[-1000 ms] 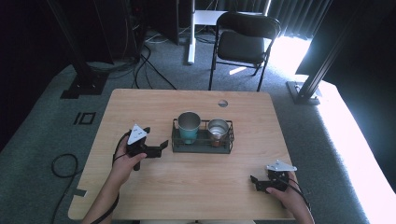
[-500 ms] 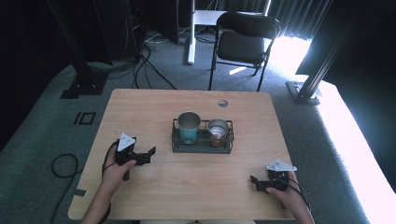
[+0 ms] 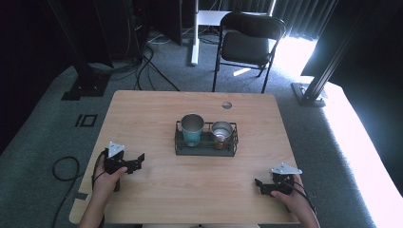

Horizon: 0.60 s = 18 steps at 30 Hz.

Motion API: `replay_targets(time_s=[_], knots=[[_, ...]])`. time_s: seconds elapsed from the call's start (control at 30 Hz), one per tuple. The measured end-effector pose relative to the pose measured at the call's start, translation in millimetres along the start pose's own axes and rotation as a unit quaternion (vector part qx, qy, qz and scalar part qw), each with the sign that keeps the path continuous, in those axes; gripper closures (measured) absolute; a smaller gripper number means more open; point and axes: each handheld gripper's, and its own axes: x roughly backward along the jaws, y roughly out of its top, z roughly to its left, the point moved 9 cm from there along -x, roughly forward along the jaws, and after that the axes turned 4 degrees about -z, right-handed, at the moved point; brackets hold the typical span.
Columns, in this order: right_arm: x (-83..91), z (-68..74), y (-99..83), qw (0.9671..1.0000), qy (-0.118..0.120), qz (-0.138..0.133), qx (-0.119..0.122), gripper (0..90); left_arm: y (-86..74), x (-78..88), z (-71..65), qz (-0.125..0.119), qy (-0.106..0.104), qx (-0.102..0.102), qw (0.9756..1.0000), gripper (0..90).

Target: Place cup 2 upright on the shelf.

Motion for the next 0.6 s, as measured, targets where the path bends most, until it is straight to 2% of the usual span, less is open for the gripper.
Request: replay_targets(time_s=[0.13, 0.27, 0.47, 0.6], knots=[[0.0, 0.0, 0.0, 1.0000, 0.000, 0.000, 0.000, 10.8, -8.0, 1.4, 11.9, 0.015, 0.020, 0.019, 0.9995, 2.8], [0.0, -0.1, -0.1, 1.0000, 0.000, 0.000, 0.001, 10.8, -15.2, 4.4, 19.5, 0.032, 0.038, 0.022, 0.9985, 2.8], [-0.1, -0.1, 0.0, 1.0000, 0.000, 0.000, 0.001, 10.8, -27.3, 10.1, 31.5, 0.061, 0.069, 0.030, 0.9953, 2.7], [-0.1, -0.1, 0.0, 1.0000, 0.000, 0.000, 0.001, 10.8, -34.2, 13.5, 36.2, 0.074, 0.081, 0.040, 0.9931, 2.8]])
